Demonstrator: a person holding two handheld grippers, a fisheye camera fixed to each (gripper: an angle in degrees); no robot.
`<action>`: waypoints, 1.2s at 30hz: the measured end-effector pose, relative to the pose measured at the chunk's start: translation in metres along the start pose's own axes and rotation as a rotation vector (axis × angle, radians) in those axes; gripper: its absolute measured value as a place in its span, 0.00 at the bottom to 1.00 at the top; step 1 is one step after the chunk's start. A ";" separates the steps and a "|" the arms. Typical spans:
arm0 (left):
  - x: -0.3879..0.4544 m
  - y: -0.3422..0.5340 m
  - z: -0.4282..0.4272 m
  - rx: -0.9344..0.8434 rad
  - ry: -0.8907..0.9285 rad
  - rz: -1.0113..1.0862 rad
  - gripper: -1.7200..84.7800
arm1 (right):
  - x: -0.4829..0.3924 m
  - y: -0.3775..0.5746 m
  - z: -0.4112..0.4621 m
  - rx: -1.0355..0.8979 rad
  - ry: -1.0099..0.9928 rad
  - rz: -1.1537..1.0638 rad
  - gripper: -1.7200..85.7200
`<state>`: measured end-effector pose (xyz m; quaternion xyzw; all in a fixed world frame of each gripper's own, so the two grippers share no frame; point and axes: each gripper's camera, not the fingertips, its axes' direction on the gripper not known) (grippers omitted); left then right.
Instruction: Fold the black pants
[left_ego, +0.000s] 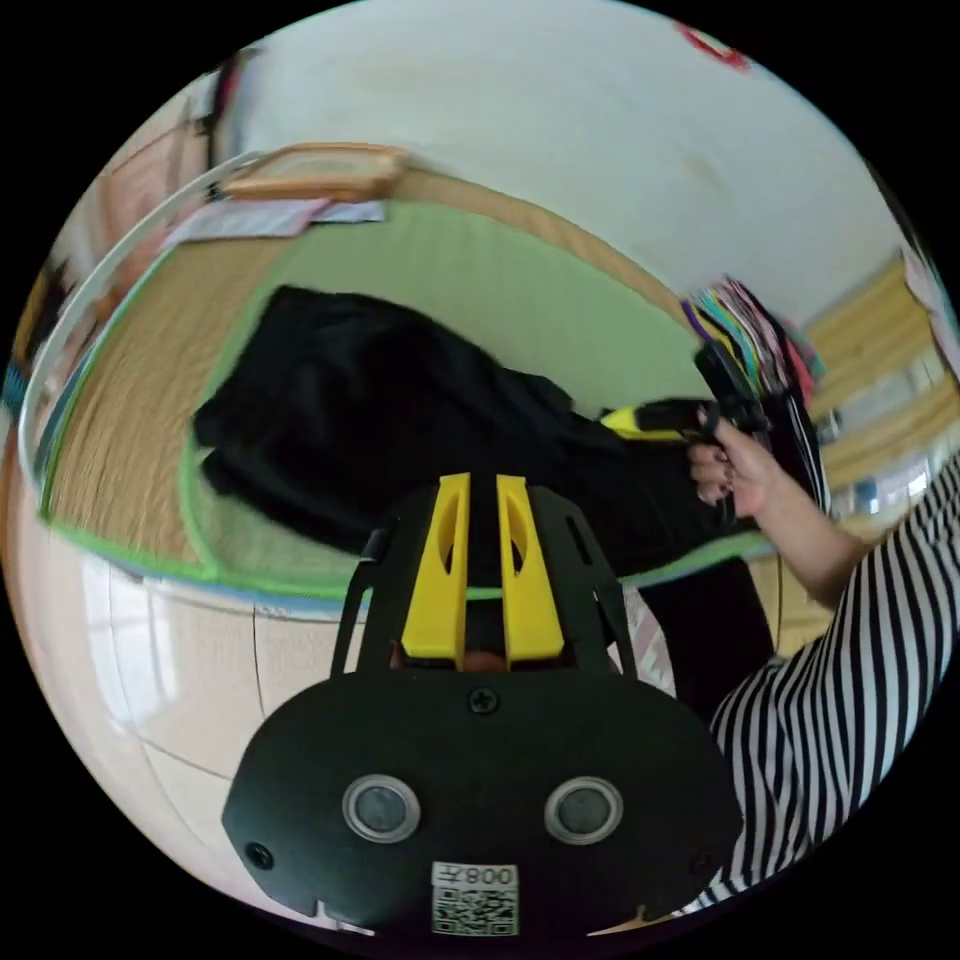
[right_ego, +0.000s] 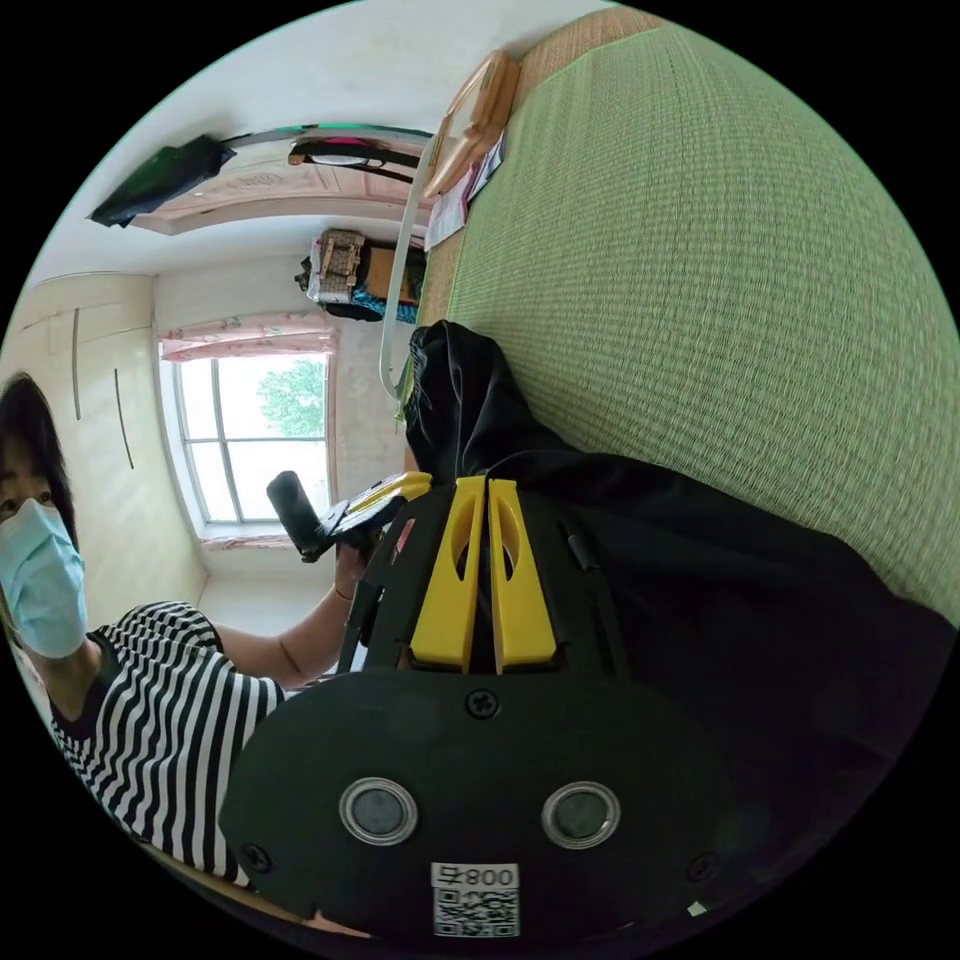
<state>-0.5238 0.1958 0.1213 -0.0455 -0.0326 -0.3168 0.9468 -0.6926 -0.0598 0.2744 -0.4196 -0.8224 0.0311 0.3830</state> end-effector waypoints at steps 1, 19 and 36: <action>-0.019 0.010 -0.010 0.048 -0.010 -0.098 0.10 | 0.000 -0.001 0.000 0.003 0.001 0.000 0.02; -0.085 0.055 -0.031 0.136 0.066 -0.274 0.03 | -0.028 -0.039 -0.049 0.176 0.089 -0.025 0.02; -0.090 0.059 0.000 0.016 0.061 -0.280 0.03 | 0.023 -0.127 -0.066 0.118 0.137 0.140 0.02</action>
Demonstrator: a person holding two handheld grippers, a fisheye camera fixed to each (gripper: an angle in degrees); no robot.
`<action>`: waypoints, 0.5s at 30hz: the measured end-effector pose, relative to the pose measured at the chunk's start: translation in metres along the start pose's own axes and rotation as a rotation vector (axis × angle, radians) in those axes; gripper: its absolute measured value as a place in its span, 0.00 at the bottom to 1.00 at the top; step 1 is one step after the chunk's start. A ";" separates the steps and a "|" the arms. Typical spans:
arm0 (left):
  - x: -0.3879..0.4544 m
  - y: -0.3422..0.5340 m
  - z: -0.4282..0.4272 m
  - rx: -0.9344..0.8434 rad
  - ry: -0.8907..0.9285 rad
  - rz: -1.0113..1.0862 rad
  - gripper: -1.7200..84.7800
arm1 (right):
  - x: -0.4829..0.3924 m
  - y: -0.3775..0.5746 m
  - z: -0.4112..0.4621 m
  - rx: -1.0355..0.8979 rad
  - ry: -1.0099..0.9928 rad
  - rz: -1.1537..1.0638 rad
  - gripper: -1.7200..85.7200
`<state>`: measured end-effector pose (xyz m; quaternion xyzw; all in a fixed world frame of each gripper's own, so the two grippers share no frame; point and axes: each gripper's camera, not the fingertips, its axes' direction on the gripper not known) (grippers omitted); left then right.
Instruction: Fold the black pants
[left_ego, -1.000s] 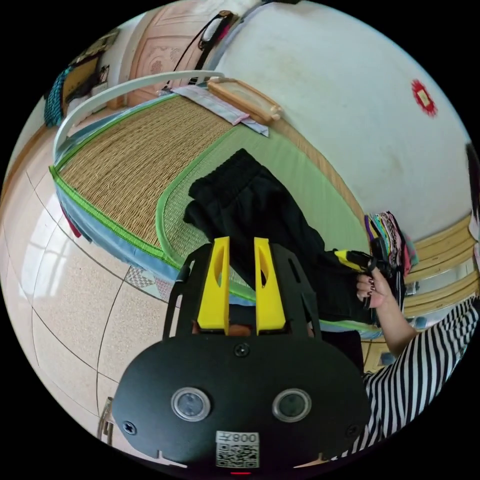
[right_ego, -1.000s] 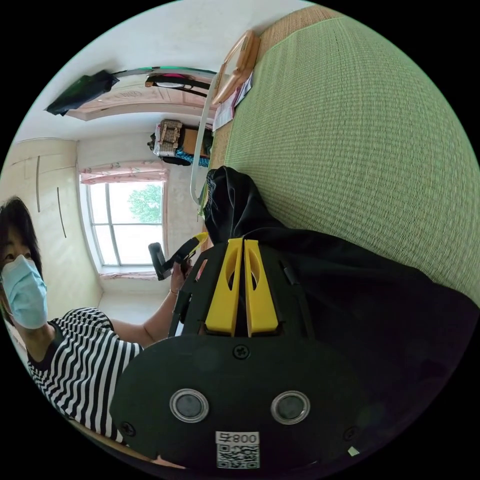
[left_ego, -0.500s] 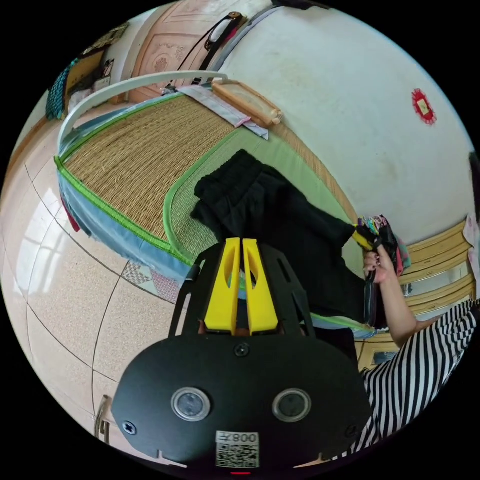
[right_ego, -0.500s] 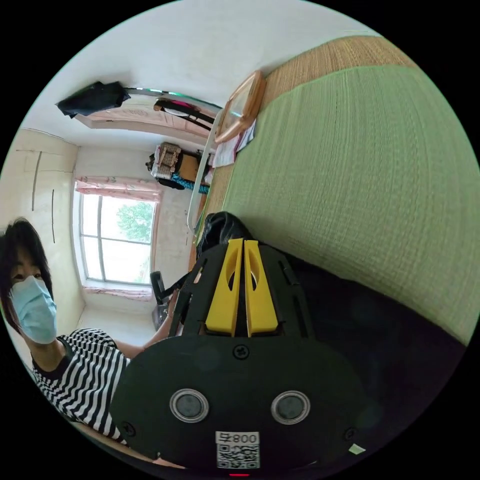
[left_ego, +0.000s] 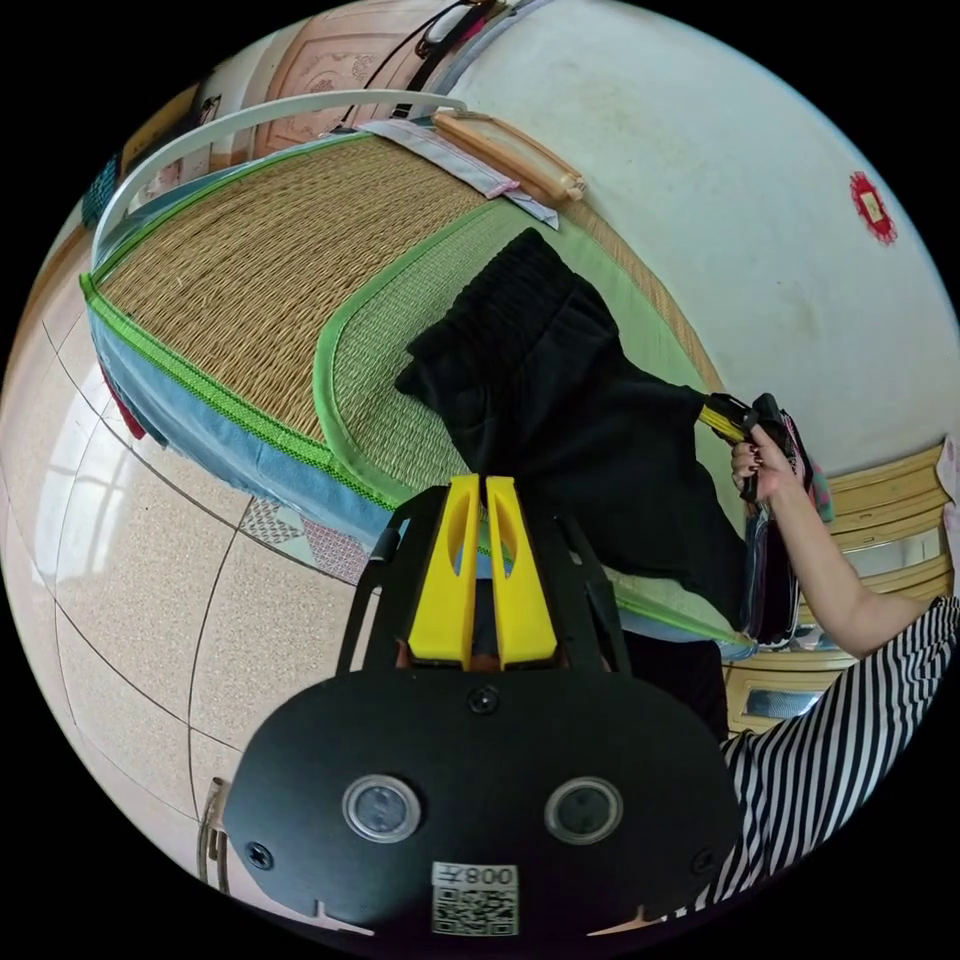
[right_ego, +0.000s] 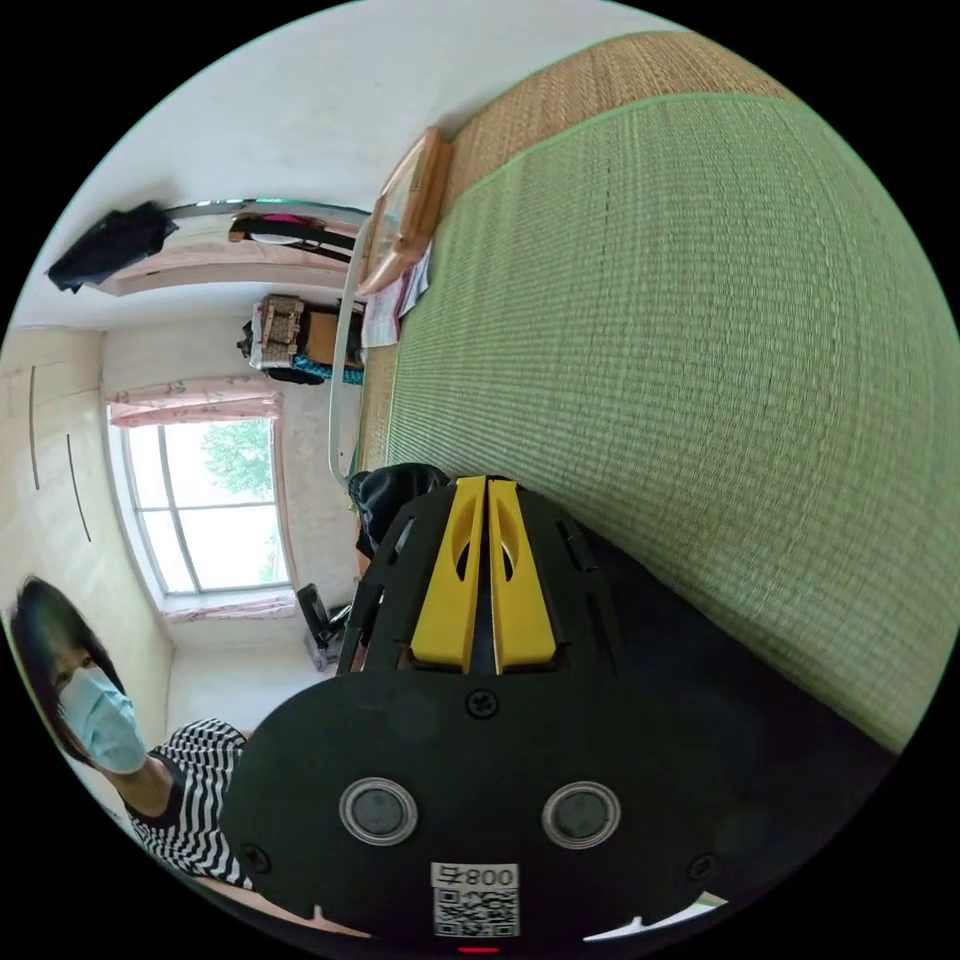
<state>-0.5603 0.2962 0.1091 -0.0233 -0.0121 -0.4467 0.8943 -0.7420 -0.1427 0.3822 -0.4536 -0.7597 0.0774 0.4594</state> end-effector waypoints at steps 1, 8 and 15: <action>0.001 -0.001 -0.001 0.002 0.006 0.001 0.03 | 0.003 -0.001 0.001 -0.003 -0.009 0.011 0.02; 0.031 -0.005 -0.027 0.083 -0.040 0.071 0.03 | 0.015 -0.010 0.001 -0.026 -0.038 0.027 0.02; 0.069 -0.034 -0.037 0.161 -0.095 0.171 0.02 | 0.019 -0.013 -0.004 -0.035 -0.036 0.035 0.02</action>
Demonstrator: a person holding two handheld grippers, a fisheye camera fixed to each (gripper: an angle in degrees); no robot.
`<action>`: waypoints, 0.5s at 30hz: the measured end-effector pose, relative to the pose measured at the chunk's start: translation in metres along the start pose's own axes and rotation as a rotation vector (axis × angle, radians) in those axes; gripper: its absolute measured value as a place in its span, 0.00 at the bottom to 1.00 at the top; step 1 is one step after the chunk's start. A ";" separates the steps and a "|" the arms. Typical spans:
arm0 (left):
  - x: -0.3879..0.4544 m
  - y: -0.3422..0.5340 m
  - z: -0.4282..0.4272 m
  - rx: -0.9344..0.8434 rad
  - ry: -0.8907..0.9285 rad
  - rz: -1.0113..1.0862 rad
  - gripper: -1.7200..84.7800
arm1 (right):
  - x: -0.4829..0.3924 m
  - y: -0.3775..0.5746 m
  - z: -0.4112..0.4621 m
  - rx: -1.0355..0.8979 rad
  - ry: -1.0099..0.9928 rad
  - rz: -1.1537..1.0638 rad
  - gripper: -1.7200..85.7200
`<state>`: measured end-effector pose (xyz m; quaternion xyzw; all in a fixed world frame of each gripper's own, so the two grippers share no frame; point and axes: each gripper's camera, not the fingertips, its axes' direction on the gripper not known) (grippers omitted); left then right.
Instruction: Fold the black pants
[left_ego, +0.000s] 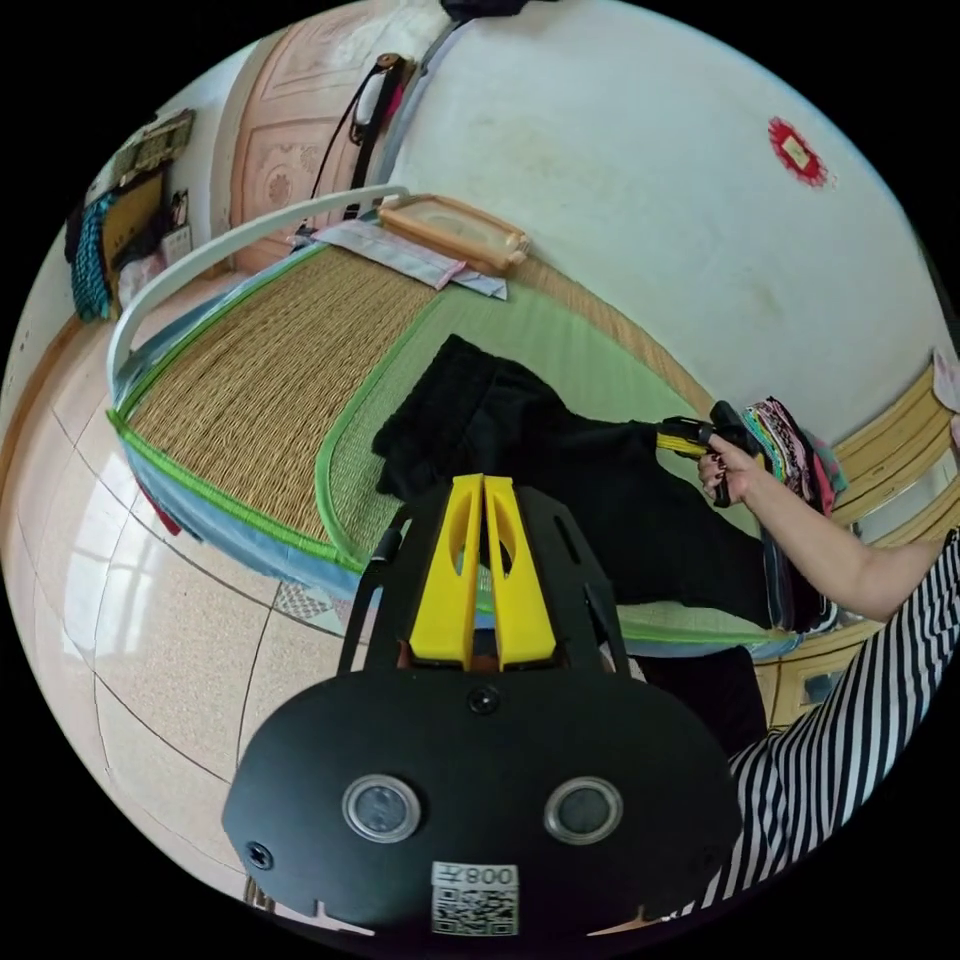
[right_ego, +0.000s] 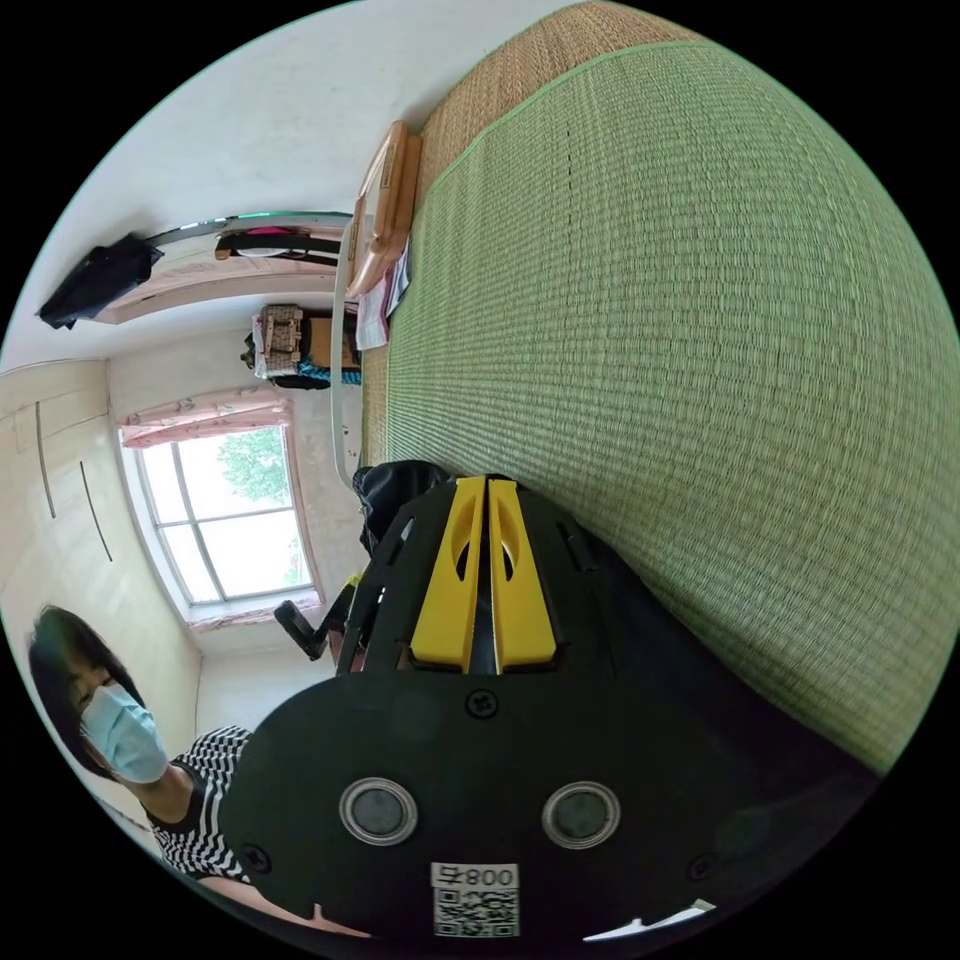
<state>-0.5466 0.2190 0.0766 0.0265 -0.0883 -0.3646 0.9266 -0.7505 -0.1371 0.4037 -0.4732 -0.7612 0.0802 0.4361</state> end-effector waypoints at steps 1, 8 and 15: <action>0.002 -0.008 0.010 -0.038 -0.025 0.003 0.02 | 0.000 -0.001 0.000 -0.002 0.002 0.000 0.02; 0.007 -0.034 0.038 -0.157 -0.070 -0.015 0.02 | -0.002 -0.005 -0.015 -0.005 0.031 -0.014 0.02; 0.050 -0.061 0.025 -0.076 -0.046 0.063 0.02 | 0.002 0.015 -0.034 0.058 -0.003 -0.051 0.02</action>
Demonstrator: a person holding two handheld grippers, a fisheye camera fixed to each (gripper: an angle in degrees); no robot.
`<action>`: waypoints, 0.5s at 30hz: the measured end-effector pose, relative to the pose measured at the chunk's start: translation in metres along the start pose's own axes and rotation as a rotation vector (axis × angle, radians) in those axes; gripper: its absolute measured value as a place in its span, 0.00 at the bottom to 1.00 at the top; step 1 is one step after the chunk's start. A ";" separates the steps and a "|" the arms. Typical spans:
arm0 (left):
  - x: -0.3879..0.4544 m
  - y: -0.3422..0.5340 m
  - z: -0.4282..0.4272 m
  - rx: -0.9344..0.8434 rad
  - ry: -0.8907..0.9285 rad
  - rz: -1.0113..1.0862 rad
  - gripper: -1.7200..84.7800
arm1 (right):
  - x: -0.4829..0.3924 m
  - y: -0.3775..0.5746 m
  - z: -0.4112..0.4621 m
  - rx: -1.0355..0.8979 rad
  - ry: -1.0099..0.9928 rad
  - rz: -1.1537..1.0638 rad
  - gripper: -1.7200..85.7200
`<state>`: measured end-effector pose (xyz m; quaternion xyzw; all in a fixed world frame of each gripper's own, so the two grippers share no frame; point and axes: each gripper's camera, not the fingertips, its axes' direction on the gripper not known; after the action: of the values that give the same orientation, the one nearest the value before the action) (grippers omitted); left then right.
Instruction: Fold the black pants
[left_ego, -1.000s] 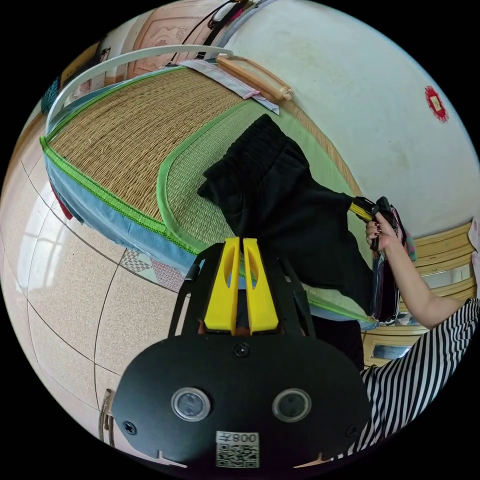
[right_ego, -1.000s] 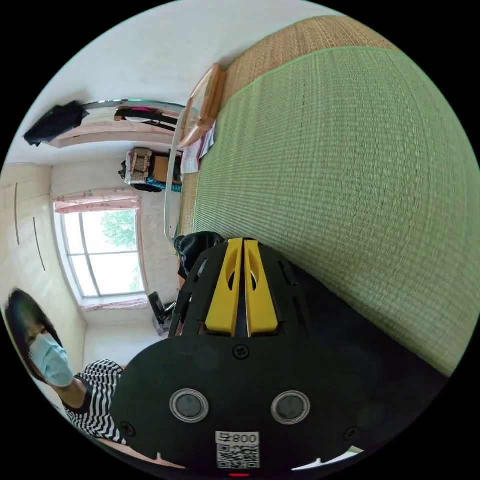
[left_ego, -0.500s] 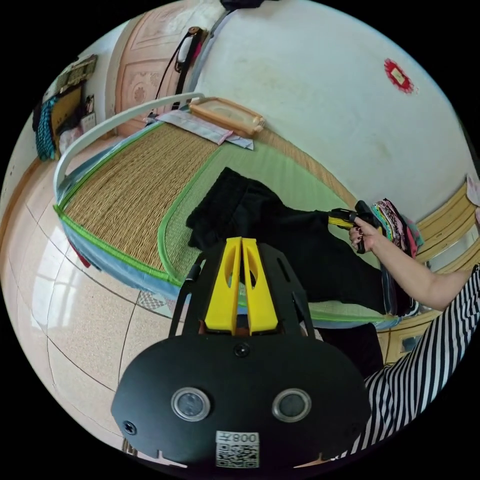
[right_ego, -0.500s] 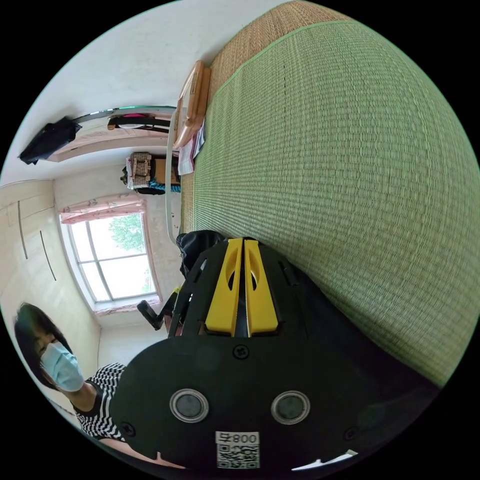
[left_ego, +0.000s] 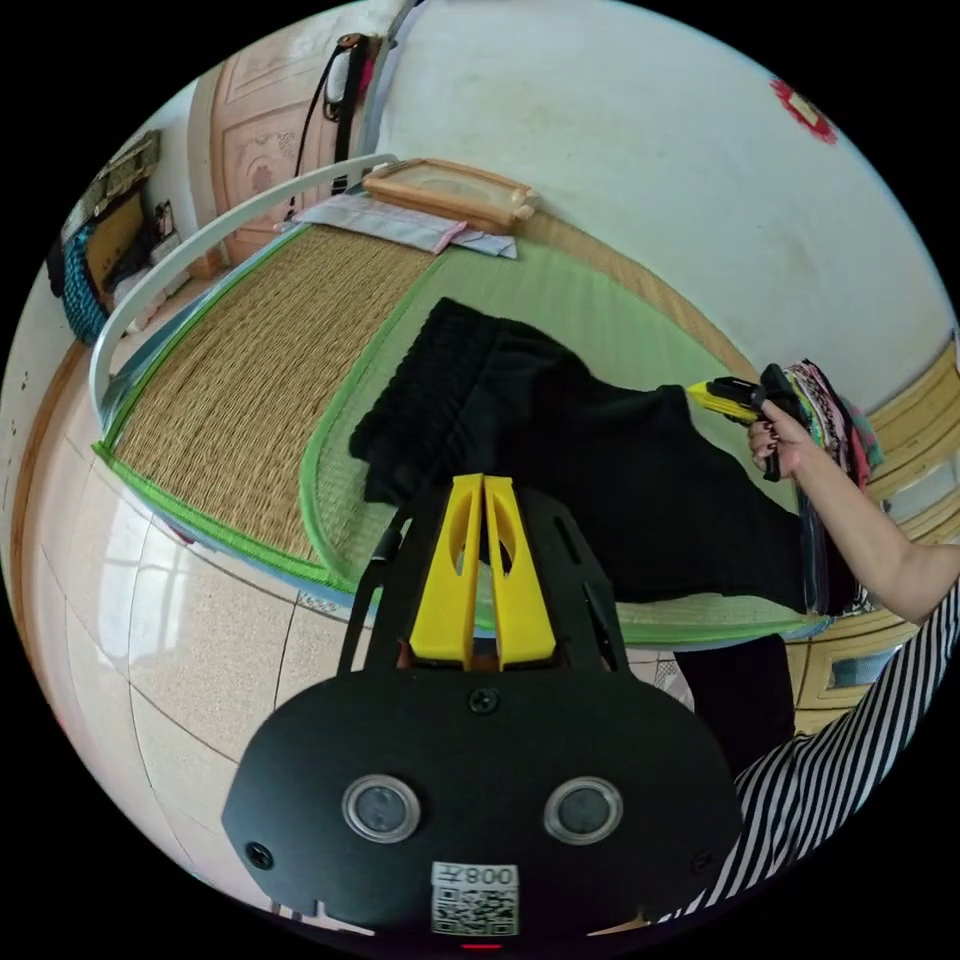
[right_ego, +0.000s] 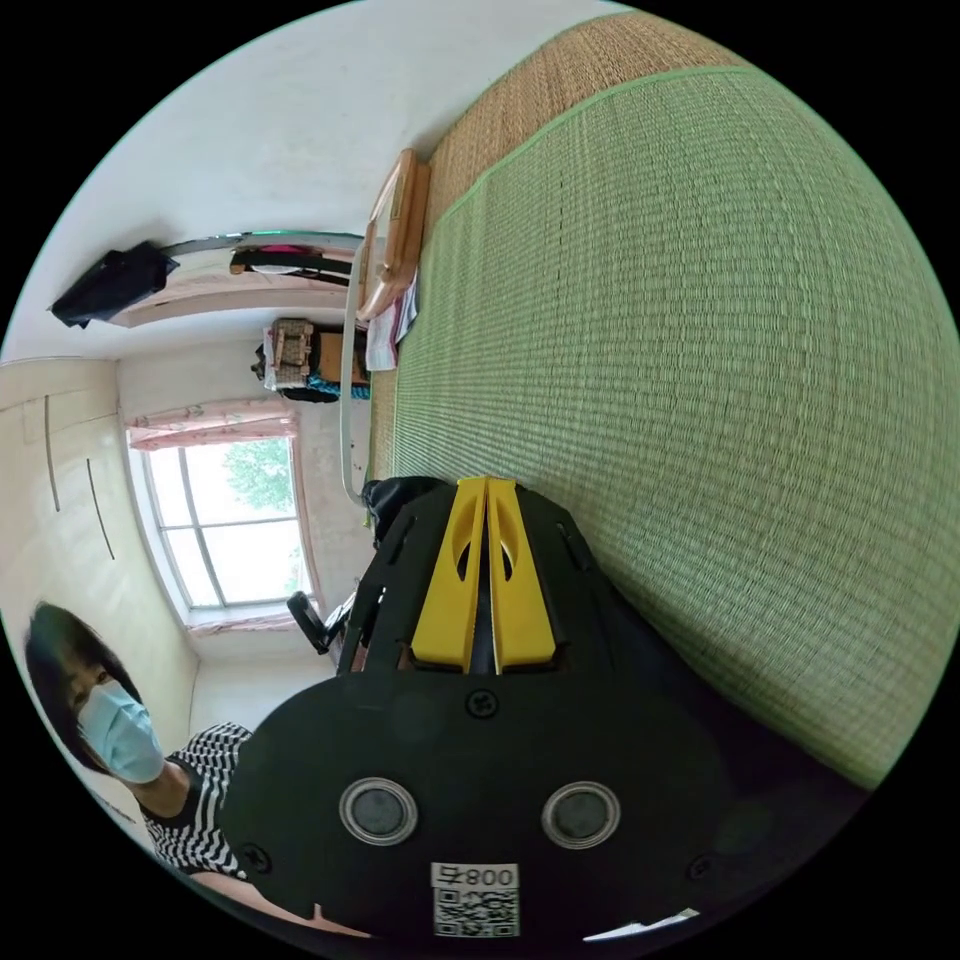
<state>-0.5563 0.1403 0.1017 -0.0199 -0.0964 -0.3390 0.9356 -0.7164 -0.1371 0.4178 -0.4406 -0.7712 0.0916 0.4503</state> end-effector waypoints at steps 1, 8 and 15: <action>0.010 -0.009 0.001 0.010 0.034 0.030 0.03 | -0.001 0.003 0.000 -0.005 0.010 -0.012 0.02; 0.078 -0.097 0.037 0.012 0.249 0.217 0.06 | -0.007 0.028 0.018 -0.095 0.079 -0.155 0.02; 0.140 -0.180 0.090 -0.127 0.272 0.406 0.08 | -0.029 0.083 0.044 -0.102 0.249 -0.325 0.02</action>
<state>-0.5812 -0.0771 0.2122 -0.0517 0.0579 -0.1490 0.9858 -0.6943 -0.0983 0.3301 -0.3407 -0.7740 -0.0766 0.5282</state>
